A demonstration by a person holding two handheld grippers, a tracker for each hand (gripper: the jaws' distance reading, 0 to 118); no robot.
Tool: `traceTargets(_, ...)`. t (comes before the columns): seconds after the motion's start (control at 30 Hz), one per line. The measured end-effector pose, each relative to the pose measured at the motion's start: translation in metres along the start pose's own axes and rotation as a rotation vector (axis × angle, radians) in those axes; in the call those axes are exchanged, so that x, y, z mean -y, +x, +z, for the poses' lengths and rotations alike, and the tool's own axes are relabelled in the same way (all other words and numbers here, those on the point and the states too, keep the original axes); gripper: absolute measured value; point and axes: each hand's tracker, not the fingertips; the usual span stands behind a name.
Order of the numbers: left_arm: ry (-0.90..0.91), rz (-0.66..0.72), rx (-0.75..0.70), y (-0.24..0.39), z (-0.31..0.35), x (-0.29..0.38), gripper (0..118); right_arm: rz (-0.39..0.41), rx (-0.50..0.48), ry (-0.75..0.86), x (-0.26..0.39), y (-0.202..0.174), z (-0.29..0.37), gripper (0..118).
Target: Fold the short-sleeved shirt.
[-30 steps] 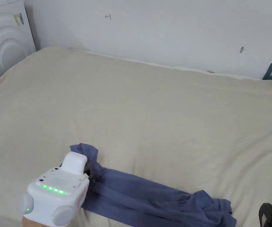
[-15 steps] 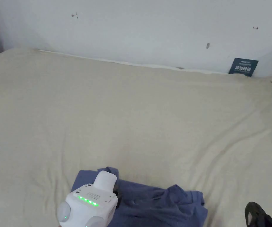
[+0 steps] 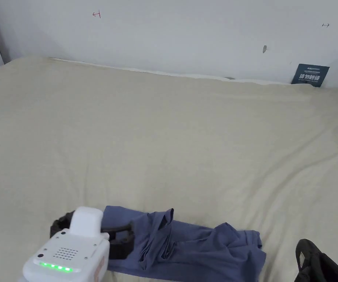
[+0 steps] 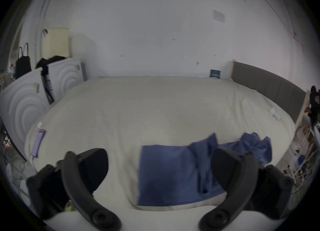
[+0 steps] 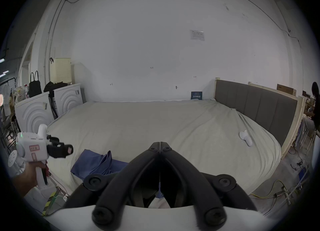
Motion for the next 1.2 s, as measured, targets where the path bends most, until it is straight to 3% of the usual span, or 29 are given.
traceTargets(0.03,-0.004,-0.016,-0.015,-0.005,-0.002,-0.003,63,0.001,-0.01,-0.005,0.0,-0.001,-0.001,1)
traceTargets(0.07,0.011,-0.035,-0.051,-0.006,-0.004,-0.006,7,-0.017,-0.037,-0.029,-0.001,0.0,-0.002,1)
traceTargets(0.1,0.028,-0.058,-0.087,-0.005,-0.006,-0.007,0,-0.034,-0.04,-0.032,-0.001,0.0,-0.002,1)
traceTargets(0.23,-0.021,-0.107,-0.086,0.022,-0.033,0.014,0,-0.016,-0.023,-0.014,-0.003,0.0,0.001,1)
traceTargets(0.33,-0.084,-0.243,-0.148,0.05,-0.064,0.022,0,-0.035,-0.016,-0.009,-0.003,0.007,-0.001,1)
traceTargets(0.53,-0.291,-0.331,0.032,0.117,-0.101,0.054,0,-0.033,0.021,-0.022,-0.001,0.015,0.005,1)
traceTargets(0.63,-0.265,-0.551,-0.012,0.151,-0.1,0.059,0,-0.032,0.037,-0.01,-0.001,0.017,0.012,1)
traceTargets(0.73,-0.282,-0.381,0.123,0.162,-0.093,0.047,0,-0.037,0.033,-0.012,-0.001,0.018,0.012,1)
traceTargets(0.87,-0.308,-0.283,0.235,0.176,-0.093,0.04,0,-0.045,0.027,-0.01,-0.003,0.017,0.013,1)
traceTargets(1.0,-0.222,-0.18,0.365,0.173,-0.068,0.027,0,-0.034,0.027,0.001,-0.006,0.018,0.021,1)
traceTargets(1.2,0.021,0.228,0.44,0.072,-0.001,0.0,0,-0.056,0.018,0.022,-0.007,0.018,0.025,1)
